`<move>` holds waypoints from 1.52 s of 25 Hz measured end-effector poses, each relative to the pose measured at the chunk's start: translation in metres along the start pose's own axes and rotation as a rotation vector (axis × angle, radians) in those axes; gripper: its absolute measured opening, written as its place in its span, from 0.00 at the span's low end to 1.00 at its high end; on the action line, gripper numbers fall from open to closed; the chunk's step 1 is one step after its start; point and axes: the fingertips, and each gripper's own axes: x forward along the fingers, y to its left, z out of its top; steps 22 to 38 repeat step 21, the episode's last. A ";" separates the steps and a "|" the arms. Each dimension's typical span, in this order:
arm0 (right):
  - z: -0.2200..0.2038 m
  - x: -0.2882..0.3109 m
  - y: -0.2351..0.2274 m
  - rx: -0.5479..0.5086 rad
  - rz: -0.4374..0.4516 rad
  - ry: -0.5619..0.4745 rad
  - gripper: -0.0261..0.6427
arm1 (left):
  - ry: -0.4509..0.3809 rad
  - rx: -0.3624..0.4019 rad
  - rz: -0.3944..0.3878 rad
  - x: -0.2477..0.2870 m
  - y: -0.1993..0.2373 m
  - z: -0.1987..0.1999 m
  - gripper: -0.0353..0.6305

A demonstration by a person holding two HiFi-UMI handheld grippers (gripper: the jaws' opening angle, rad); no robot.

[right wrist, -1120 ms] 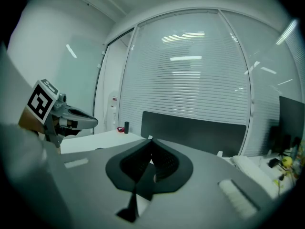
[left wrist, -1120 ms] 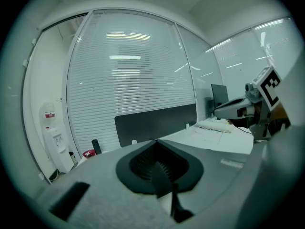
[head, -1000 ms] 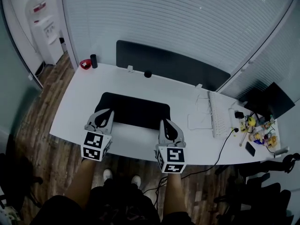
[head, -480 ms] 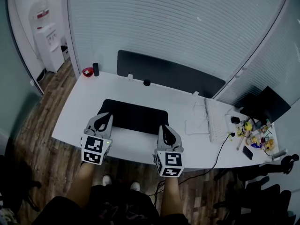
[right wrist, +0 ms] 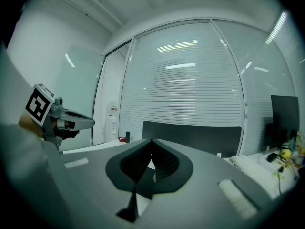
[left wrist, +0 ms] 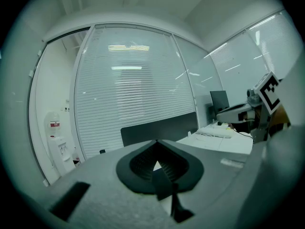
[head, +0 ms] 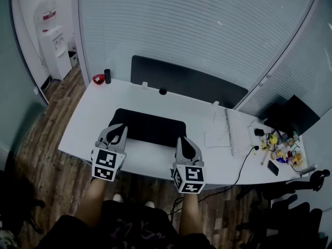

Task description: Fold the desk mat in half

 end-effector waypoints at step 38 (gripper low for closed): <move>0.002 -0.007 0.007 -0.017 -0.031 -0.004 0.05 | -0.008 0.032 -0.021 0.001 -0.001 0.000 0.05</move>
